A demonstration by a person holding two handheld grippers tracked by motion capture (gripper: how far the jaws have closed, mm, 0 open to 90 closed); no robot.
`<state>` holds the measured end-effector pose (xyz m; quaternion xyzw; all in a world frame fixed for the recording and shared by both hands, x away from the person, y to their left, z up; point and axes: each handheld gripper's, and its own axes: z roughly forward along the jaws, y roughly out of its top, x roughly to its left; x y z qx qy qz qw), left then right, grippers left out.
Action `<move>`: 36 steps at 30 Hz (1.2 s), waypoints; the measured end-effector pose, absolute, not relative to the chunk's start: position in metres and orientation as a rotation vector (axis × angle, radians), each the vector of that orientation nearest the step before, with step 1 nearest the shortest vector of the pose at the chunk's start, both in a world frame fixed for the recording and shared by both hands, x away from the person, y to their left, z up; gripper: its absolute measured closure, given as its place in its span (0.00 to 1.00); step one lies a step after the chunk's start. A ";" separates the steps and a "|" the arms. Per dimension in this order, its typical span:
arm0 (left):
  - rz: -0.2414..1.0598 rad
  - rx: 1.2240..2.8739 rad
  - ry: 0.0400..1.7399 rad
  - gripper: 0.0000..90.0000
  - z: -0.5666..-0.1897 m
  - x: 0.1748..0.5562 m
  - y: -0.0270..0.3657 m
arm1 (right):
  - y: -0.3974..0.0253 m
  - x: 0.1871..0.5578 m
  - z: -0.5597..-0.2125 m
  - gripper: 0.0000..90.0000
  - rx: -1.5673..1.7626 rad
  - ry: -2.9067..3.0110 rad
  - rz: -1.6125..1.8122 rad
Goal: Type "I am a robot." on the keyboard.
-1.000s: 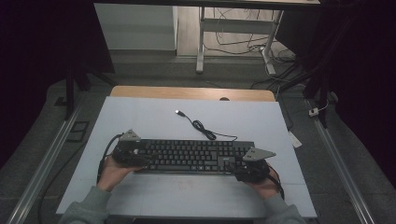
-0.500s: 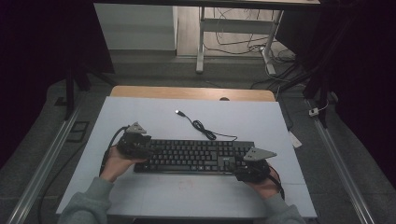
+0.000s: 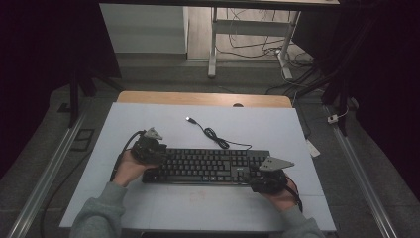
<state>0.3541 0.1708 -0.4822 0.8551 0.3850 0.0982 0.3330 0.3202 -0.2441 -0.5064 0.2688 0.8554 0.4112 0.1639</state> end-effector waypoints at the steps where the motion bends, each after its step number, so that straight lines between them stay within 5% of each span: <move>1: 0.254 2.242 0.998 0.64 -0.483 0.354 0.170 | -0.244 0.320 -0.507 0.48 0.767 2.442 1.169; 9: 0.241 2.291 0.956 0.98 -0.492 0.354 0.157 | -0.242 0.321 -0.507 0.48 0.752 2.444 1.174; 36: 0.269 2.327 0.960 0.99 -0.509 0.356 0.143 | -0.242 0.321 -0.508 0.48 0.751 2.454 1.164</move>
